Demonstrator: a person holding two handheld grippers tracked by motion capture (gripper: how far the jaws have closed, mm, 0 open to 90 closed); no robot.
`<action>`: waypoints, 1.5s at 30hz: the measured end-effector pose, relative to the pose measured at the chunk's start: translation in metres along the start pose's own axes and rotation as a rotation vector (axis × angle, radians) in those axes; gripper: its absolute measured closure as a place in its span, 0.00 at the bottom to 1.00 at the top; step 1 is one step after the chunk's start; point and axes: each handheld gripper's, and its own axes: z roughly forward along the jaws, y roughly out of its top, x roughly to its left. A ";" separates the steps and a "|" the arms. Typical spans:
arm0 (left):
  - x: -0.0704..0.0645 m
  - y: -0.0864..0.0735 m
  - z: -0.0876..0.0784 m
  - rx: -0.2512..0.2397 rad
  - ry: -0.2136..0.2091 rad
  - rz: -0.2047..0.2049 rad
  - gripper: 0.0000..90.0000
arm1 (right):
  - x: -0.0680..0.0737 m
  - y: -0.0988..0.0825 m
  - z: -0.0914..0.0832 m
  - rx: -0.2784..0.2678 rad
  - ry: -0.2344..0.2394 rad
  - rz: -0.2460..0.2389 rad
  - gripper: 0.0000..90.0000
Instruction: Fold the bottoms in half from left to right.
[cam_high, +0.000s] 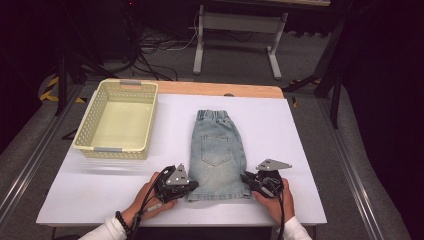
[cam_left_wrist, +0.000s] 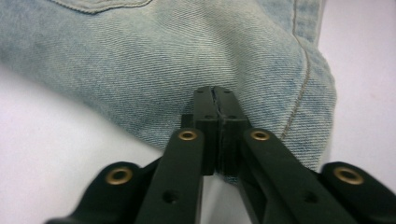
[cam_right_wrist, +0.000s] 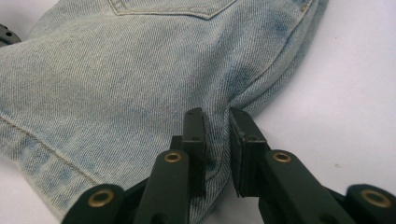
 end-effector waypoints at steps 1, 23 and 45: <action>0.002 0.000 -0.001 -0.007 0.035 -0.035 0.89 | 0.001 0.000 0.000 -0.002 -0.007 -0.003 0.86; 0.007 0.011 0.011 0.038 0.027 -0.239 0.68 | 0.009 -0.003 -0.002 -0.025 -0.057 -0.083 0.86; 0.005 0.001 -0.013 0.008 0.040 -0.163 0.96 | 0.006 -0.011 -0.017 -0.050 -0.030 -0.066 0.93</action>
